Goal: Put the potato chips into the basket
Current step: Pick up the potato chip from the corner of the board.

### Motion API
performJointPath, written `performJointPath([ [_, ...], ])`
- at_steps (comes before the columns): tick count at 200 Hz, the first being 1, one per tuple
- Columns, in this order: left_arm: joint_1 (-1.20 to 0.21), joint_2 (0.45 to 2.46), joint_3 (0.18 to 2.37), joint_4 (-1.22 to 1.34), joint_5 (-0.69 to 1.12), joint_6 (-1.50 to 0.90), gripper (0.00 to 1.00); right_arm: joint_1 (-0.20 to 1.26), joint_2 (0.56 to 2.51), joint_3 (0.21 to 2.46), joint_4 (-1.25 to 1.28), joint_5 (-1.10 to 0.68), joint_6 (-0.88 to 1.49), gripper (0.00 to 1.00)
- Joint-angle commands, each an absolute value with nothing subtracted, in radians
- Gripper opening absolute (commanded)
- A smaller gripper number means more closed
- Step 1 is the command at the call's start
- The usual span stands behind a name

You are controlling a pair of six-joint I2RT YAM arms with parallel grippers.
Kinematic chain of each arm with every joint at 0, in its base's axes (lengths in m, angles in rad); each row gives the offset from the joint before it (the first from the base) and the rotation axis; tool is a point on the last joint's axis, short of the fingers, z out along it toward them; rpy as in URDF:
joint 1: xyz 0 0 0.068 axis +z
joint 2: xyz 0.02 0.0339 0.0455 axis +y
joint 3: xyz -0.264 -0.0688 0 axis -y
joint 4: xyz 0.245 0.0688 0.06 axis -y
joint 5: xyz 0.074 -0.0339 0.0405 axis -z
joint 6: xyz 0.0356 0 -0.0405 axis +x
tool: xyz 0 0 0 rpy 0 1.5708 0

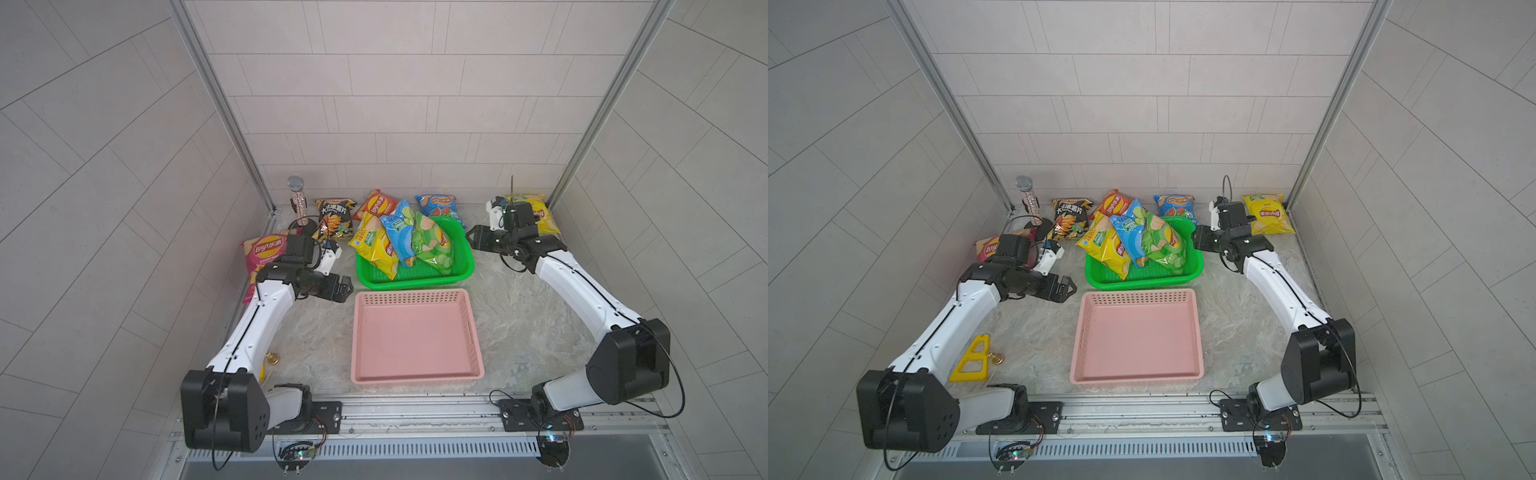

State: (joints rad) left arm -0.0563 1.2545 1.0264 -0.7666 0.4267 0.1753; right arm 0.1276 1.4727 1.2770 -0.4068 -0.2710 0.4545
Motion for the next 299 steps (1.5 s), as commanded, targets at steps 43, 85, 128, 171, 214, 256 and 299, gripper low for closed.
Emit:
performJointPath([
  [43,-0.051,1.252,1.017,-0.76,0.42,0.181,1.0,-0.016,1.731,1.531,-0.545,0.098,0.461,0.64],
  [85,-0.049,1.254,1.019,-0.762,0.413,0.181,1.0,-0.112,1.892,1.591,-0.452,0.042,0.662,0.63],
  [128,-0.05,1.26,1.018,-0.764,0.425,0.182,1.0,-0.176,2.034,1.657,-0.4,0.062,0.825,0.59],
  [171,-0.05,1.261,1.017,-0.765,0.428,0.183,1.0,-0.194,2.161,1.73,-0.355,0.067,0.911,0.57],
  [214,-0.051,1.266,1.017,-0.765,0.433,0.183,1.0,-0.206,2.234,1.747,-0.264,0.047,0.98,0.56],
  [256,-0.049,1.269,1.017,-0.766,0.433,0.185,1.0,-0.216,2.288,1.76,-0.239,0.042,1.013,0.54],
  [299,-0.049,1.27,1.018,-0.766,0.432,0.186,1.0,-0.22,2.317,1.782,-0.22,0.042,0.995,0.52],
])
